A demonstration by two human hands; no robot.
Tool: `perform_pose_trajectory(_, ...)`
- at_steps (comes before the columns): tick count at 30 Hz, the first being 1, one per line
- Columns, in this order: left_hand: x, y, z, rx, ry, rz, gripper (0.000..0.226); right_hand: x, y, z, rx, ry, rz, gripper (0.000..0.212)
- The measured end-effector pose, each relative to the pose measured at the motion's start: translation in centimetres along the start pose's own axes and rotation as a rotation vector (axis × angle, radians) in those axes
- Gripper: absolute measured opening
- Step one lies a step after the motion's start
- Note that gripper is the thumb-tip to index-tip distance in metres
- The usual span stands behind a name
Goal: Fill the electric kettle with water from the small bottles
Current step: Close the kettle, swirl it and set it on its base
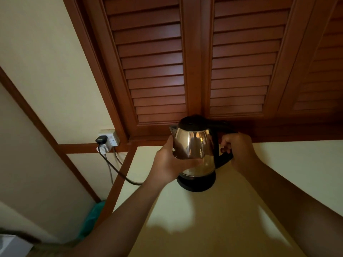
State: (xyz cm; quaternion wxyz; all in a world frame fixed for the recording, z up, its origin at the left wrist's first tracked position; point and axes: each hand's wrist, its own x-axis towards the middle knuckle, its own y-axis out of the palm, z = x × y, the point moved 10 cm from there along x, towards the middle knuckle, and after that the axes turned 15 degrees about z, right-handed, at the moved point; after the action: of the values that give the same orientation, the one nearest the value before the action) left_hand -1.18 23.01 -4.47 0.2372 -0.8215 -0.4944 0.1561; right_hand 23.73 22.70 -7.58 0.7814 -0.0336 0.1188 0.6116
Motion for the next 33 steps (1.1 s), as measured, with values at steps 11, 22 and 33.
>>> perform_pose_trajectory(11, 0.8, -0.2, 1.4, -0.033, -0.028, 0.008, 0.055, -0.1, 0.2, -0.2, 0.082, -0.045, -0.022, 0.015)
perform_pose_trajectory(22, 1.9, -0.5, 1.0, -0.047, -0.017, 0.047, 0.056, -0.3, 0.0, 0.7, 0.018, -0.036, -0.098, 0.013)
perform_pose_trajectory(33, 1.5, -1.1, 1.4, -0.110, -0.001, 0.018, 0.052, -0.8, 0.5, 0.9, 0.027, -0.109, -0.119, 0.017)
